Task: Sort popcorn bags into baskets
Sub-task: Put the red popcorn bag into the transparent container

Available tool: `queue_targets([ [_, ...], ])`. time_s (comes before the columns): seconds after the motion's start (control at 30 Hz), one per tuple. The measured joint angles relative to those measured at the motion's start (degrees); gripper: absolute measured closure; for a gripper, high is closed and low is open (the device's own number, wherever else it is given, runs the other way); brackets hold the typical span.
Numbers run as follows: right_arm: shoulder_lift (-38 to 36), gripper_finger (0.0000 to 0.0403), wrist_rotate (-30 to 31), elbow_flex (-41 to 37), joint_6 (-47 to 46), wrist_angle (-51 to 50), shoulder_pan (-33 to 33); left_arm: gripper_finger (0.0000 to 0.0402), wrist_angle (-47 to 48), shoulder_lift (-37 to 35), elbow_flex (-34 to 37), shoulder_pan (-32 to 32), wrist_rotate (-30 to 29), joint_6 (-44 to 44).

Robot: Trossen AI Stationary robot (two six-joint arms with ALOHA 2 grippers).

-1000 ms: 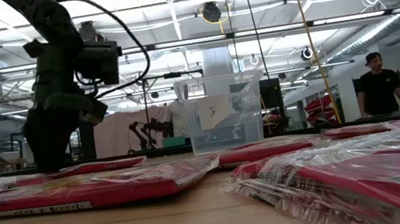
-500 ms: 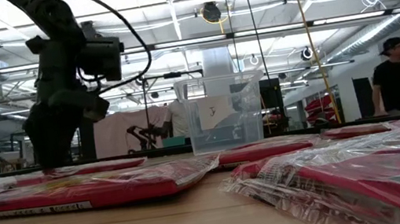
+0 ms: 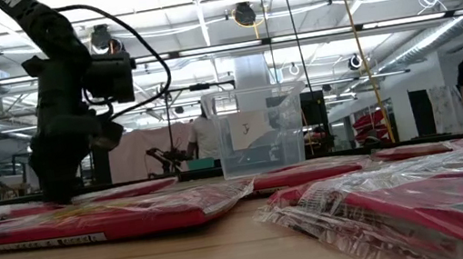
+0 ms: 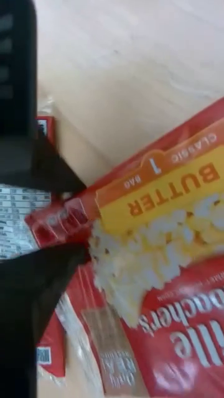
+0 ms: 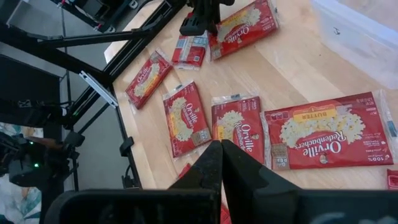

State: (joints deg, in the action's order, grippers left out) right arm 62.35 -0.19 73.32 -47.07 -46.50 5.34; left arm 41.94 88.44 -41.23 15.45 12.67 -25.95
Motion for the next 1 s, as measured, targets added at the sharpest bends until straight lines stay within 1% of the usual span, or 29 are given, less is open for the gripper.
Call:
queue_targets([
  [0.1,0.0,0.0403,0.03,0.0,0.23,0.0,0.0,0.0372,-1.07,-0.52,0.04,-0.21,-0.28,1.84],
  [0.13,-0.02,0.0403,0.04,0.0,0.39,-0.02,0.0,0.0385,-1.6,-0.55,0.02,-0.21,-0.2,1.93],
  [0.27,-0.02,0.0403,0.07,-0.02,1.27,-0.02,0.0,0.0396,-2.16,-1.34,-0.71,-0.36,-0.49,2.92],
  [0.37,0.0,0.0403,0.27,-0.04,1.25,-0.02,0.0,0.0398,-3.22,-3.68,-2.34,-1.54,-2.72,2.87],
  [0.43,-0.02,0.0403,1.5,-0.4,0.78,0.42,0.02,0.0399,-3.09,-6.06,-3.36,-2.81,-4.93,3.11],
  [0.53,-0.07,0.0403,3.33,-3.01,-1.0,4.17,0.02,0.0399,-5.13,-8.42,-4.09,-5.21,-6.83,3.37],
  [0.6,-0.04,0.0403,3.33,-5.79,-2.04,8.45,0.0,0.0399,-5.57,-9.63,-4.09,-6.84,-8.09,2.85],
  [0.7,0.3,0.0403,3.14,-11.38,-5.07,18.31,0.01,0.04,-6.03,-9.77,-4.09,-9.39,-9.65,1.66],
  [0.87,1.43,0.0392,3.06,-20.33,-9.58,35.05,0.02,0.04,-6.91,-9.88,-4.09,-14.56,-9.88,1.25],
  [1.0,3.45,0.0366,2.93,-23.18,-10.47,38.54,0.01,0.0401,-8.91,-9.88,-4.09,-17.97,-11.65,-1.04],
])
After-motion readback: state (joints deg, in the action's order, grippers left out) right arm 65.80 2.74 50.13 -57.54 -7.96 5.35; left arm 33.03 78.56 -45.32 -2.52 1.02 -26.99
